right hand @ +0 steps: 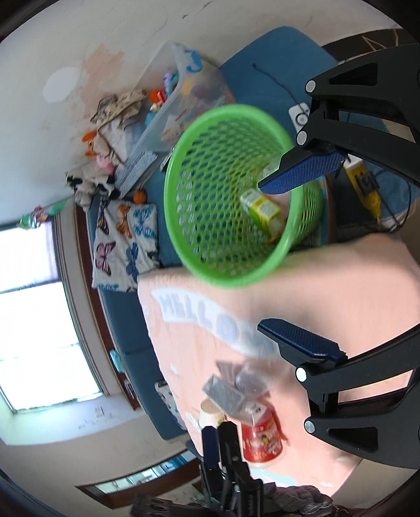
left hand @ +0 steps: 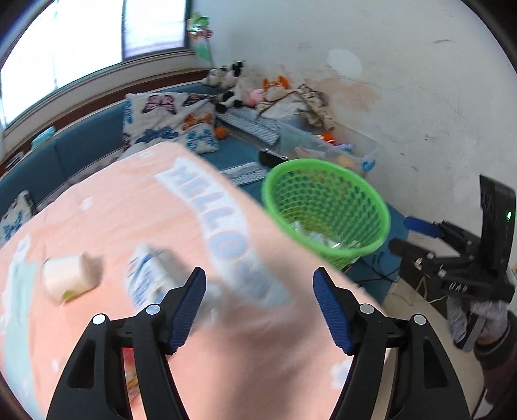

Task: Collect trash
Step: 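Move the left tool to the red paper cup while the right tool reaches the milk carton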

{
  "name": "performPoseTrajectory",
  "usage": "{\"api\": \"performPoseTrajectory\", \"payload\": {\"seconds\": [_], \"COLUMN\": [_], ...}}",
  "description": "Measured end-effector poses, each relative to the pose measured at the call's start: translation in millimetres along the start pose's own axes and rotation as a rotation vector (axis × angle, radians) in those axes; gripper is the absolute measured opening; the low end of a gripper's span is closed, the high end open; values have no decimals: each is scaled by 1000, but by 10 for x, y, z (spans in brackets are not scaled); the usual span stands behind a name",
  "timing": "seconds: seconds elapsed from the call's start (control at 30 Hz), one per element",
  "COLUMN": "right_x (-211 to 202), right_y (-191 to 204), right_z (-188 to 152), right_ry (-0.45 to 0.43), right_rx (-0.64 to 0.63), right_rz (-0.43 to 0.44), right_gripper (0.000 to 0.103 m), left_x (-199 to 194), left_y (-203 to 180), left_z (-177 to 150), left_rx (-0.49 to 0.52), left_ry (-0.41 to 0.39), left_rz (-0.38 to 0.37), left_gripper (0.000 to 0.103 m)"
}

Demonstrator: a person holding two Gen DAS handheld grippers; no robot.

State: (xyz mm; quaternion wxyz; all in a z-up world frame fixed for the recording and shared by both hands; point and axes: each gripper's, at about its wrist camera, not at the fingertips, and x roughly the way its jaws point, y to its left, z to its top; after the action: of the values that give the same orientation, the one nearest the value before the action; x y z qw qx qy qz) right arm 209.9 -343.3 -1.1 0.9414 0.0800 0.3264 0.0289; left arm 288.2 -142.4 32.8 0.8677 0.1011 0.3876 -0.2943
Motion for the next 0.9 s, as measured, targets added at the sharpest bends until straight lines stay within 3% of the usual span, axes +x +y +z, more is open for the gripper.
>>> {"api": "performPoseTrajectory", "payload": {"seconds": [0.17,0.47,0.7,0.9], "right_x": [64,214,413,534], "right_y": [295,755,1084,1307], "right_z": [43,99,152,174], "right_ry": [7,29,57,76], "right_rx": [-41,-105,-148,-176], "right_rz": [34,90,143,175], "right_gripper": [80,80,80,80], "left_x": [-197,-591,-611,-506], "left_y": [348,882,1109,1230], "left_z": [-238,-625,-890,-1050], "left_rx": [-38,-196,-297,-349], "left_ry": [0,-51,-40,-19], "left_rz": [78,162,178,141], "left_gripper": [67,67,67,67]}}
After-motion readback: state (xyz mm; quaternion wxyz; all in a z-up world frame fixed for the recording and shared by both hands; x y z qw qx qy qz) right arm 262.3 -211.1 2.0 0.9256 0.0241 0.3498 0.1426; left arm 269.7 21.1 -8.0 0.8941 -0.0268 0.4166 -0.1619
